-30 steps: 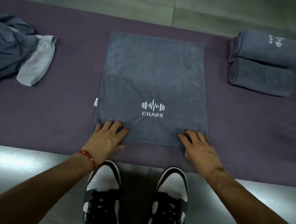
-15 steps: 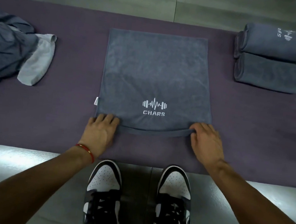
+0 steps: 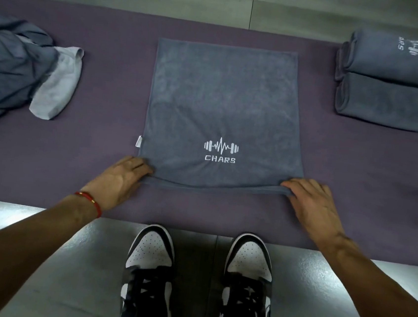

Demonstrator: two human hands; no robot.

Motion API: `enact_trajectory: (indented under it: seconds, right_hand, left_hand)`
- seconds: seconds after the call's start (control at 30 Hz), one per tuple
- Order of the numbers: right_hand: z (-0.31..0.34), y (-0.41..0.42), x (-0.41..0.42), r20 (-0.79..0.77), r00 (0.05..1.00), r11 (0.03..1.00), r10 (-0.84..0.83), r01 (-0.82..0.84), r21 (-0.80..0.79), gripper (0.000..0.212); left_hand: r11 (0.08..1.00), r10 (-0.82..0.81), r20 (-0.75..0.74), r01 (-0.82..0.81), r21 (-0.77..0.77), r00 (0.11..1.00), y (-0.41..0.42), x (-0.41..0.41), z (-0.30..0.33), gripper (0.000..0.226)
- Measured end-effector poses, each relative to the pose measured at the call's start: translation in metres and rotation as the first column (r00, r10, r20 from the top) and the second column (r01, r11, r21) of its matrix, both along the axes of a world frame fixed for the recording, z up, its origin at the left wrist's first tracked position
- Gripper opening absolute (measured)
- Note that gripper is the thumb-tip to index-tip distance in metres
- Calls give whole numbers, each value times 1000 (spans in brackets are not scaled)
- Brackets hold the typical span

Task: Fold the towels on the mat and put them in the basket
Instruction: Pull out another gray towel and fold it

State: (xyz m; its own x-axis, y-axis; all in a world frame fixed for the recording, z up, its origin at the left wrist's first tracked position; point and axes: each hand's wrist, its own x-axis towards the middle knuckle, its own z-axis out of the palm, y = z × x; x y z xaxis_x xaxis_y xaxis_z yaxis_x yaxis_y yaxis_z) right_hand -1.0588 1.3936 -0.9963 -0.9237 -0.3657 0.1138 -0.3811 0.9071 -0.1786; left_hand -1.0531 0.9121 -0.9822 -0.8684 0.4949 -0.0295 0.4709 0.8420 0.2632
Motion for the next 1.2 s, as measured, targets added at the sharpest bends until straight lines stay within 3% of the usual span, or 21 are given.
enact_trajectory:
  seconds: [0.13, 0.23, 0.33, 0.43, 0.5, 0.57, 0.67, 0.77, 0.83, 1.0, 1.2]
  right_hand:
    - [6, 1, 7, 56, 997, 999, -43, 43, -2, 19]
    - [19, 5, 16, 142, 990, 998, -16, 8, 60, 15]
    - [39, 8, 33, 298, 954, 995, -20, -9, 96, 25]
    - [73, 8, 47, 450, 889, 996, -85, 94, 1, 18]
    - [93, 7, 41, 458, 873, 960, -169, 251, -123, 17]
    - [107, 6, 19, 422, 875, 907, -236, 355, -227, 16]
    - [111, 0, -36, 407, 870, 810, -276, 439, -388, 15]
    - [100, -5, -102, 423, 863, 721, -275, 476, -503, 14]
    - [88, -9, -145, 432, 861, 677, -269, 488, -551, 10]
    - [57, -20, -229, 442, 840, 653, -314, 530, -541, 8]
    - [25, -36, -279, 420, 787, 672, -452, 610, -420, 17]
  left_hand:
    - [993, 117, -14, -117, -27, 993, -4, 14, 13, 64]
    - [980, 200, 52, -199, -11, 978, -5, 40, 18, 61]
    - [979, 202, 112, -201, -24, 973, -2, 71, 33, 57]
    - [985, 170, 118, -165, -49, 978, -2, 94, 58, 54]
    - [977, 214, 50, -214, 11, 976, -2, 90, 79, 40]
    - [909, 390, 68, -396, 127, 918, 1, 69, 98, 18]
    - [676, 609, 270, -666, 315, 746, 6, 11, 108, 6]
    - [406, 609, 486, -773, 487, 626, 3, -60, 89, 20]
    - [289, 603, 552, -803, 521, 576, 2, -103, 69, 21]
    - [246, 645, 532, -808, 535, 548, 3, -176, 37, 16]
    - [331, 751, 438, -856, 397, 494, -12, -232, 10, 28]
